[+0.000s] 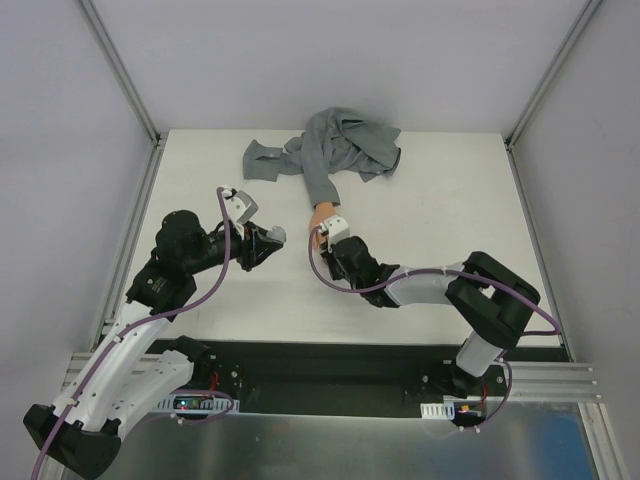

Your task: Paint the nails

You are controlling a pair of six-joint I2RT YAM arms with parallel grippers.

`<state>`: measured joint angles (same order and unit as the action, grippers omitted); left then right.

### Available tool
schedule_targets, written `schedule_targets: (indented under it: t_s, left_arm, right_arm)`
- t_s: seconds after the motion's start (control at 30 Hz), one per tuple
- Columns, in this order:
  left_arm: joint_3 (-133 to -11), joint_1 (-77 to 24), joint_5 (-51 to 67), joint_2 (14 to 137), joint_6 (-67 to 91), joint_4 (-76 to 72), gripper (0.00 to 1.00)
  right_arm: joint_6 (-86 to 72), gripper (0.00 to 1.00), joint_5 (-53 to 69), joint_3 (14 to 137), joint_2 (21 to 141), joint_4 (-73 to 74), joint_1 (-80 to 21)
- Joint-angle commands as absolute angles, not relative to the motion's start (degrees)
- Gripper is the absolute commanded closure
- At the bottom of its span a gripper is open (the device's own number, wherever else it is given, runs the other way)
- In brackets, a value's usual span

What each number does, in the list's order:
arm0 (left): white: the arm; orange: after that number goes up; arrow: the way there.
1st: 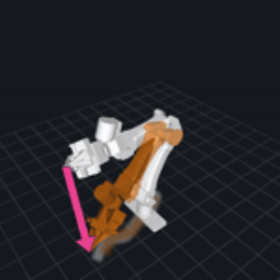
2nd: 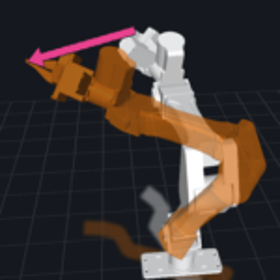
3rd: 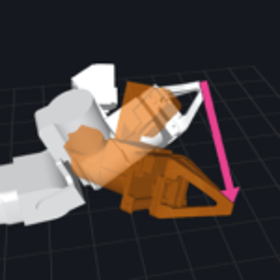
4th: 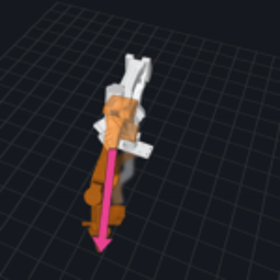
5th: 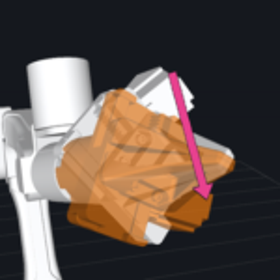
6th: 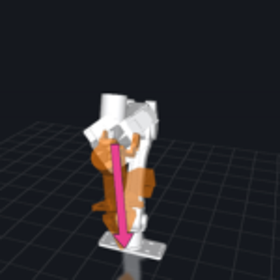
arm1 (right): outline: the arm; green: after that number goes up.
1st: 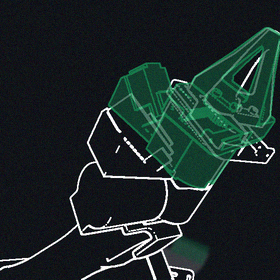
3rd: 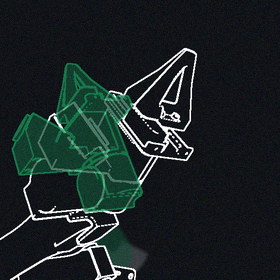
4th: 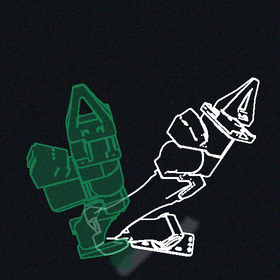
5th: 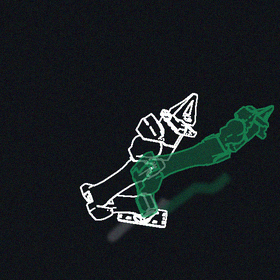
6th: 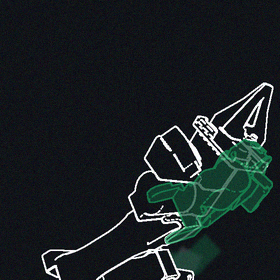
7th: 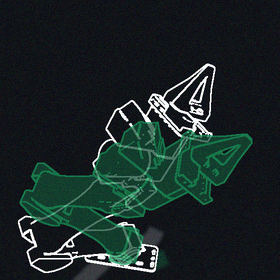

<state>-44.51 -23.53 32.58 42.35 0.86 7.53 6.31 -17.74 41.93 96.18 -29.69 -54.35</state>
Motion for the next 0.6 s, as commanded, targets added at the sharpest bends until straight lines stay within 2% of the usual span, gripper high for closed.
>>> schedule_targets:
  t_s: [0.0,0.57]
  left_arm:
    - [-44.6,-22.9,34.3,42.1,1.6,4.4,1.00]
    - [-44.6,-22.7,34.4,42.1,1.8,4.3,1.00]
  right_arm:
    - [6.9,1.00,-18.8,44.4,95.8,-30.7,-53.9]
    - [6.6,1.00,-17.1,43.9,95.0,-30.9,-53.2]
